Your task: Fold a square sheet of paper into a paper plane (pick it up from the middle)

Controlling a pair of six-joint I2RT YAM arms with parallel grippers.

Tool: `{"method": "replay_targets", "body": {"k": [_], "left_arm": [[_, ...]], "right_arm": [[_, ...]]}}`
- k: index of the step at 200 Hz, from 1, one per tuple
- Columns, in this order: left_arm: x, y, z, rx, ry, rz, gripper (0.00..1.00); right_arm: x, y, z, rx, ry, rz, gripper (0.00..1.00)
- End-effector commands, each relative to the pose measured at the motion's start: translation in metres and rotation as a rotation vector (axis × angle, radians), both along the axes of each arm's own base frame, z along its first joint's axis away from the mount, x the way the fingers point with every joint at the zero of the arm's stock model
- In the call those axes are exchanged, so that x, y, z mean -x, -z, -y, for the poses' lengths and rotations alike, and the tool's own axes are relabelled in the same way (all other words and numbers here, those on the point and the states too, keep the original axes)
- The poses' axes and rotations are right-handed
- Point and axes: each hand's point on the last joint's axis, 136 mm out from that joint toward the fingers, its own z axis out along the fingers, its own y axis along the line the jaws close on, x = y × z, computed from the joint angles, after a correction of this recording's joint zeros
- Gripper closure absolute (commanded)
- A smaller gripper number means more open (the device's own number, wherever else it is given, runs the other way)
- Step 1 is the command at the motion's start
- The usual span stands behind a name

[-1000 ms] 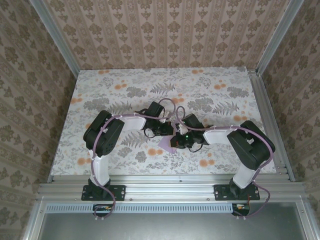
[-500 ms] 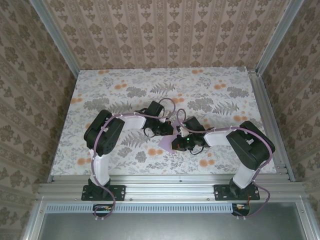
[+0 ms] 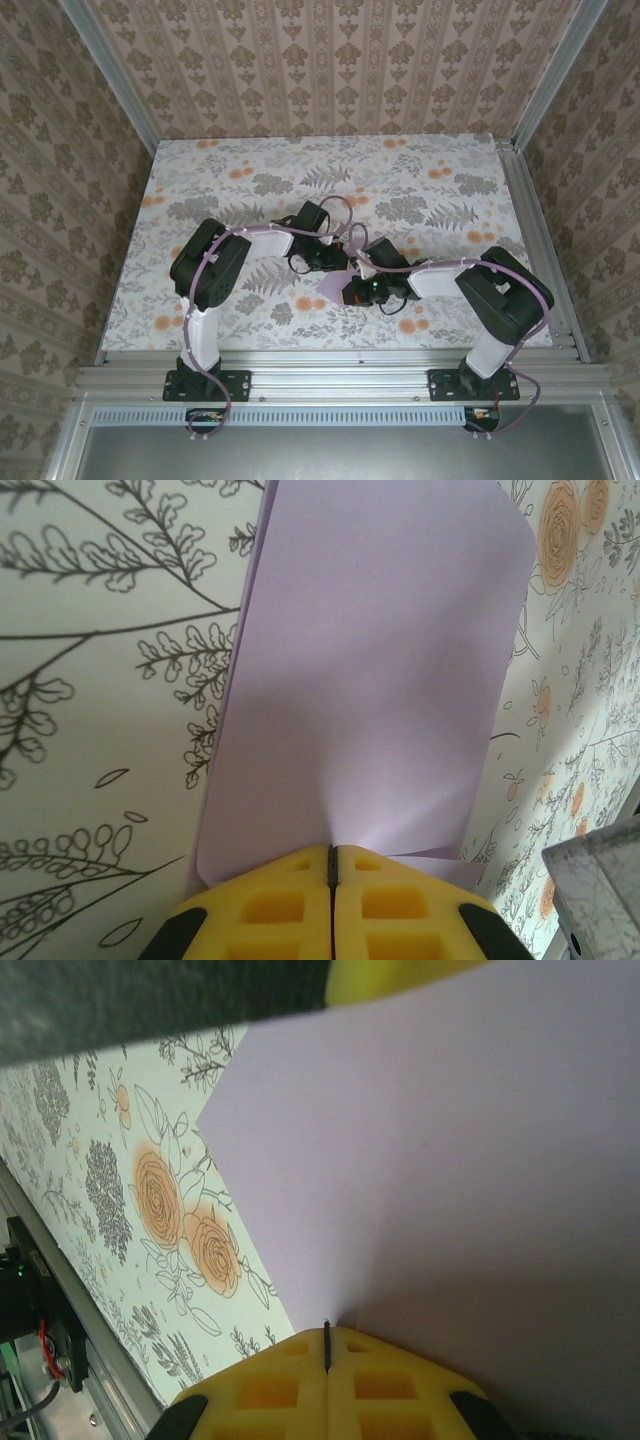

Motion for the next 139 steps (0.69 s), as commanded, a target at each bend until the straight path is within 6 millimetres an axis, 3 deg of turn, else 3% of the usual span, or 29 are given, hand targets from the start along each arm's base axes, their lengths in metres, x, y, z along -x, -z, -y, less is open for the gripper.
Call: {"method": "replay_targets", "body": {"k": [1, 139], "left_arm": [[0.017, 0.068, -0.044, -0.244, -0.025, -0.074, 0.93], [0.021, 0.066, -0.044, -0.239, -0.007, -0.081, 0.94]], "right_arm": [[0.051, 0.023, 0.017, 0.093, -0.064, -0.16, 0.95], [0.075, 0.025, 0.021, 0.129, -0.093, -0.186, 0.96]]}}
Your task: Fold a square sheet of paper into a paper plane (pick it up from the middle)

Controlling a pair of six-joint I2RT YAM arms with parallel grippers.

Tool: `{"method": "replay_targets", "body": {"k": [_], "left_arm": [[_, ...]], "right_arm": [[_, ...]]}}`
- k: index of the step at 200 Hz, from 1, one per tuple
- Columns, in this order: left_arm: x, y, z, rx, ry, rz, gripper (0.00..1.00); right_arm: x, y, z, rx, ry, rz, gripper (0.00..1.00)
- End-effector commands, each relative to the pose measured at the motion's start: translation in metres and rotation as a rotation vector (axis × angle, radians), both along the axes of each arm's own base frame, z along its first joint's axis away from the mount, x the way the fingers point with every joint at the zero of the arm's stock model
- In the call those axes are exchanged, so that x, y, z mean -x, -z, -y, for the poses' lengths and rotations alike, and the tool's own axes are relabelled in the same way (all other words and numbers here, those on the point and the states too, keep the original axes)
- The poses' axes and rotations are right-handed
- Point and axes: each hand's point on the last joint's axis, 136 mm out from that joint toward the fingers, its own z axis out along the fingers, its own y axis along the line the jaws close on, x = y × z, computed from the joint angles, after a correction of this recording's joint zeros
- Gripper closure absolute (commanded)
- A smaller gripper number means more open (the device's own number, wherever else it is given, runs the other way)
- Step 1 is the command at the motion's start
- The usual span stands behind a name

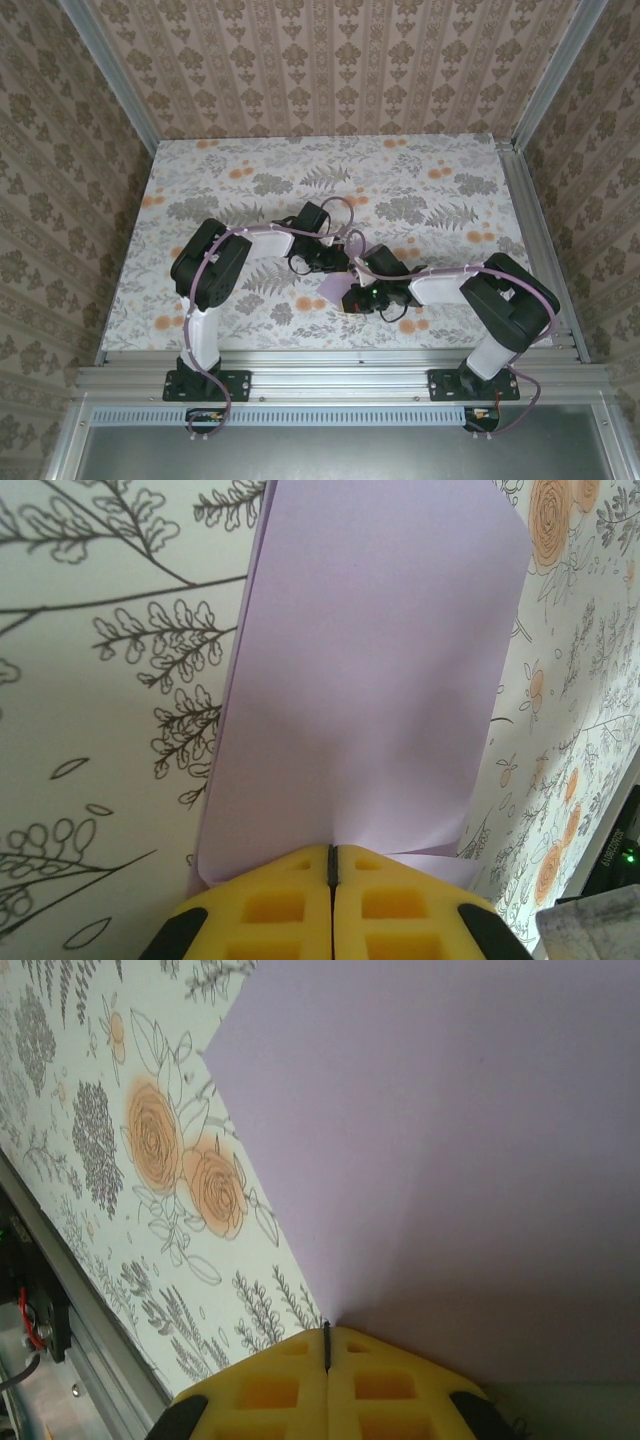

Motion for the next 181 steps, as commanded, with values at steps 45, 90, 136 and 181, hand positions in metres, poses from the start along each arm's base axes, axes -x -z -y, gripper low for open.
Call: {"method": "replay_targets", "body": {"k": [45, 90, 136, 181], "left_arm": [[0.019, 0.07, -0.046, -0.258, -0.024, -0.072, 0.94], [0.02, 0.066, -0.043, -0.244, -0.018, -0.071, 0.94], [0.018, 0.059, -0.038, -0.223, -0.019, -0.067, 0.94], [0.018, 0.056, -0.038, -0.216, -0.02, -0.063, 0.94]], "right_arm": [[0.059, 0.023, 0.024, 0.122, -0.054, -0.188, 0.96], [0.039, -0.018, 0.011, 0.003, -0.013, -0.117, 0.95], [-0.013, -0.044, 0.005, -0.086, 0.101, -0.032, 0.95], [-0.028, -0.023, -0.004, -0.064, 0.103, -0.045, 0.95]]}}
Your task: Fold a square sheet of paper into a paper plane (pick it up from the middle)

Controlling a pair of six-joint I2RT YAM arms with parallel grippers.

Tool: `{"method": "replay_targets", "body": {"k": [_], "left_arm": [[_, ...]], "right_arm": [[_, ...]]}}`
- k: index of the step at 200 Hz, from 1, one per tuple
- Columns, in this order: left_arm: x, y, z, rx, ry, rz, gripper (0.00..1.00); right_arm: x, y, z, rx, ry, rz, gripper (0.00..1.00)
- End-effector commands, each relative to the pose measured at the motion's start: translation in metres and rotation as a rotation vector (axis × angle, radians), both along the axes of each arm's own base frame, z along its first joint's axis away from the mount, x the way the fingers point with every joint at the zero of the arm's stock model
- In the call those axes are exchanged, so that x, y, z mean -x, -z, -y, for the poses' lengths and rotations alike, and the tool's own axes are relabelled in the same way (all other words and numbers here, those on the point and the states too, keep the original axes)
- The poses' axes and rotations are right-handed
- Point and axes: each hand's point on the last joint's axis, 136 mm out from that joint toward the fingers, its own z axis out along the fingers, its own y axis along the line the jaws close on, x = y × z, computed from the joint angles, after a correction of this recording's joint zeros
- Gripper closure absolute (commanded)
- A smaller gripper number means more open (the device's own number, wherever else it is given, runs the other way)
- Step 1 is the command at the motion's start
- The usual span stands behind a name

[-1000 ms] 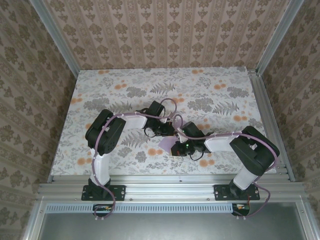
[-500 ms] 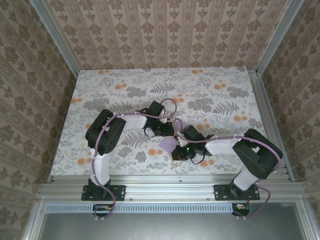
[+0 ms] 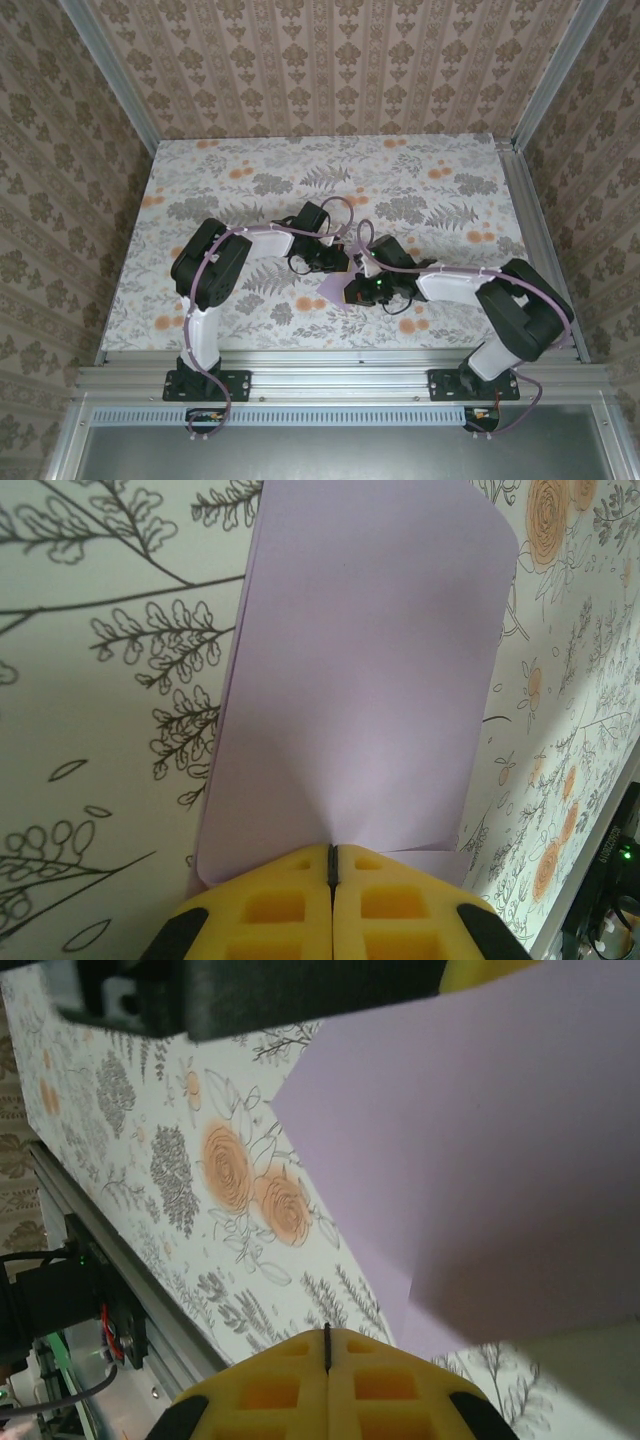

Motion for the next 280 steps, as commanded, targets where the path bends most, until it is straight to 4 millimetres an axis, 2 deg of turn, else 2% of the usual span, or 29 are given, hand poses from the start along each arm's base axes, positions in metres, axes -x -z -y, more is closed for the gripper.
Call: {"method": "replay_targets", "body": {"k": [1, 26, 67, 84, 111, 150, 173, 195, 225, 280], "left_arm": [[0.016, 0.056, -0.038, -0.222, -0.026, -0.058, 0.94], [0.016, 0.055, -0.038, -0.219, -0.027, -0.056, 0.94], [0.012, 0.05, -0.035, -0.203, -0.028, -0.05, 0.94], [0.01, 0.046, -0.033, -0.195, -0.028, -0.047, 0.94], [0.008, 0.042, -0.03, -0.187, -0.028, -0.046, 0.94], [0.006, 0.032, -0.022, -0.149, -0.03, -0.043, 0.93], [0.005, 0.026, -0.019, -0.133, -0.03, -0.039, 0.93], [0.004, 0.022, -0.017, -0.125, -0.032, -0.036, 0.93], [0.0, 0.013, -0.012, -0.096, -0.035, -0.023, 0.92], [-0.015, -0.026, 0.007, 0.0, -0.043, 0.025, 0.88]], "right_arm": [[-0.009, 0.005, -0.007, -0.001, 0.008, -0.003, 0.95], [-0.005, 0.023, 0.002, 0.066, -0.005, -0.024, 0.95], [0.017, 0.05, 0.02, 0.145, -0.024, -0.08, 0.95], [0.024, 0.051, 0.026, 0.154, -0.027, -0.089, 0.95], [0.028, 0.037, 0.03, 0.145, -0.024, -0.072, 0.94], [0.008, 0.011, 0.03, 0.053, 0.048, -0.041, 0.86], [-0.011, 0.003, 0.042, 0.03, 0.148, -0.038, 0.74], [-0.026, 0.002, 0.053, 0.032, 0.233, -0.038, 0.67], [-0.035, 0.005, 0.058, 0.051, 0.267, -0.047, 0.61], [-0.041, 0.011, 0.065, 0.079, 0.285, -0.049, 0.6]]}}
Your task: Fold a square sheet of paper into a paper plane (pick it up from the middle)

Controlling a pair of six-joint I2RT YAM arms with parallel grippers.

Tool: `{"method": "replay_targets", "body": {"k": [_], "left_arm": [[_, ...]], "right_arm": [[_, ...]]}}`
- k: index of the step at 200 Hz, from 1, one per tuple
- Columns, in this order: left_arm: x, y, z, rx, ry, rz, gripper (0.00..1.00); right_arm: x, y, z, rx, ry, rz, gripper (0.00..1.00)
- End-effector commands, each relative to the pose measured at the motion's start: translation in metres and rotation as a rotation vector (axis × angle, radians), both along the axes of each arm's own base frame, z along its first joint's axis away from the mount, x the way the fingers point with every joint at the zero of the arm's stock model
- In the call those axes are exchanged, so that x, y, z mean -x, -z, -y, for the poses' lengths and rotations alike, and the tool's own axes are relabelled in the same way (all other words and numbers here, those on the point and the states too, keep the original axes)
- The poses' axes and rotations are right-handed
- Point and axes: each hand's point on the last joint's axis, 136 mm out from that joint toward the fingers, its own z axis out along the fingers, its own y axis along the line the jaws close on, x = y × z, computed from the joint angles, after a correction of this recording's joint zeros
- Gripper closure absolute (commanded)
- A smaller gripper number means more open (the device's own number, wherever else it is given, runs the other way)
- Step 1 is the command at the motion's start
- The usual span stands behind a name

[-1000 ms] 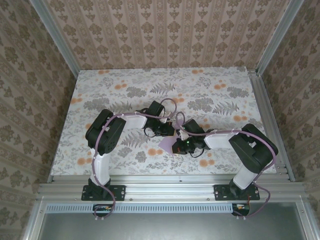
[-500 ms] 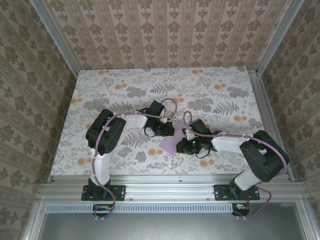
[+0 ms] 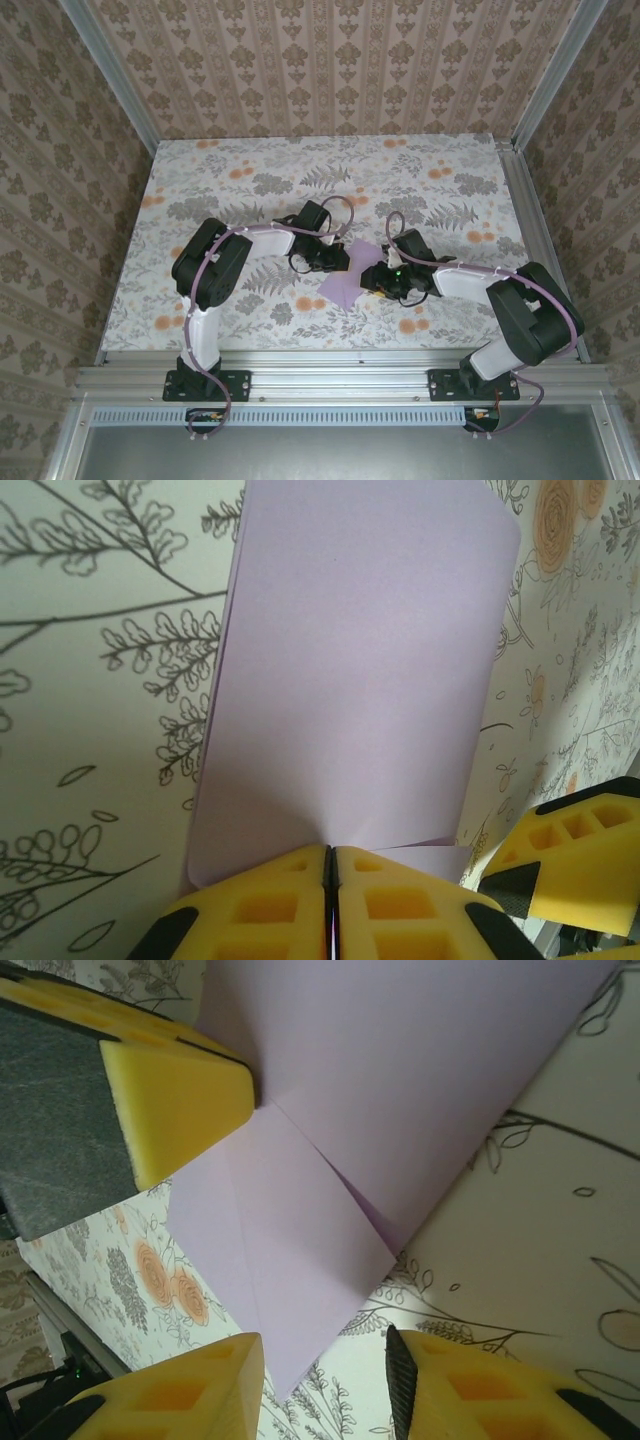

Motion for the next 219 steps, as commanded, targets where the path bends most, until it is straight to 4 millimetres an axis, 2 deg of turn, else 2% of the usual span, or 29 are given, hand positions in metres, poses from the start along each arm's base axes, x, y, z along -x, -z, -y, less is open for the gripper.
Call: {"method": "replay_targets", "body": {"k": [1, 38, 65, 95, 116, 174, 219], "left_arm": [[-0.011, -0.022, 0.006, 0.011, -0.028, 0.036, 0.88], [-0.018, -0.051, 0.01, 0.042, -0.029, 0.082, 0.82], [-0.017, -0.063, 0.0, 0.003, -0.027, 0.122, 0.76], [-0.01, -0.062, -0.02, -0.089, -0.03, 0.148, 0.69], [-0.003, -0.059, -0.028, -0.103, -0.035, 0.142, 0.63], [0.011, -0.053, -0.033, -0.053, -0.065, 0.112, 0.57], [0.018, -0.052, -0.037, -0.021, -0.084, 0.097, 0.54]], "right_arm": [[-0.008, 0.003, 0.003, 0.021, 0.018, -0.005, 0.6], [-0.012, 0.003, 0.002, 0.027, 0.008, -0.002, 0.6], [-0.014, 0.003, 0.001, 0.026, -0.003, 0.001, 0.62], [-0.015, 0.005, -0.001, 0.029, -0.018, -0.004, 0.66], [-0.018, 0.004, -0.003, 0.016, -0.026, 0.007, 0.67], [-0.025, -0.025, -0.018, -0.079, -0.06, 0.09, 0.74], [-0.023, -0.021, -0.027, -0.092, -0.087, 0.077, 0.76]]}}
